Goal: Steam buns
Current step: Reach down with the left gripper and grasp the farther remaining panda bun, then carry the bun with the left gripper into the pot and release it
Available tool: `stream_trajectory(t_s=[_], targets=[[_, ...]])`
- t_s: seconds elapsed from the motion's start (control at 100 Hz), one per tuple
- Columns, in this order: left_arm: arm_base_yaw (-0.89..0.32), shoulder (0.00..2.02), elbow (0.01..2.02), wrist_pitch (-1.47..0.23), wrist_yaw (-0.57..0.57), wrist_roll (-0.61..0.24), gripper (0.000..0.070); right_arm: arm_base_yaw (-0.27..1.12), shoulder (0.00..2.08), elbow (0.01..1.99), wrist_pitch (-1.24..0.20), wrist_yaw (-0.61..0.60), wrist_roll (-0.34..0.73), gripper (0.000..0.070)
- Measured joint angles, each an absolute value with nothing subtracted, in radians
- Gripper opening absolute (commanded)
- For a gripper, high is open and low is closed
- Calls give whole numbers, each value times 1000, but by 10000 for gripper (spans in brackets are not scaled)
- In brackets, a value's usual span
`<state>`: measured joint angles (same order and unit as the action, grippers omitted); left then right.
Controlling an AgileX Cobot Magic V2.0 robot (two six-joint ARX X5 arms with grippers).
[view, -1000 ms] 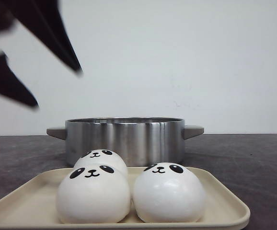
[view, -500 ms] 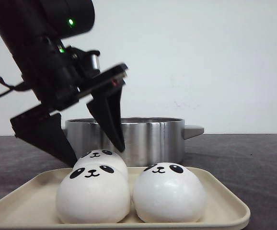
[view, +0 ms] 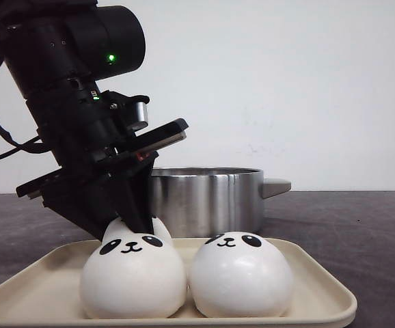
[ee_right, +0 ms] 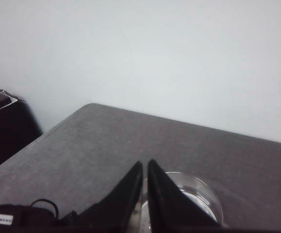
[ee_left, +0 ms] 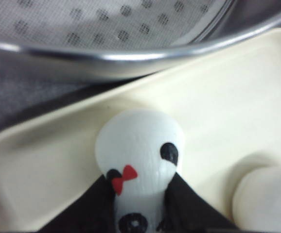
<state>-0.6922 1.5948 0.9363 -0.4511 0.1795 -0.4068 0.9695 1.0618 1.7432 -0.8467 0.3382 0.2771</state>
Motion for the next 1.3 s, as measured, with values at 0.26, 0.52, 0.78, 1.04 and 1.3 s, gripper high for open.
stream_trajectory(t_s=[0.26,0.52,0.78,1.04,1.3], targets=[[-741,1331,1013,-467,228,-407,0,970,1062,1743,-859,338,278,12],[-669,1280,1097,-333,5,-334,1,970,1063,1743,-859,338,278,12],[-545,1524,1108,-258,0,-314,1,970,1080,1743,-859,340,277,12],[-495,1758,1234,-274,2,-322,1,970,1095,1742,-866,340,277,12],[-493,1821,1312,-256,4,-321,508,970,1095,1742,-892,340,277,12]])
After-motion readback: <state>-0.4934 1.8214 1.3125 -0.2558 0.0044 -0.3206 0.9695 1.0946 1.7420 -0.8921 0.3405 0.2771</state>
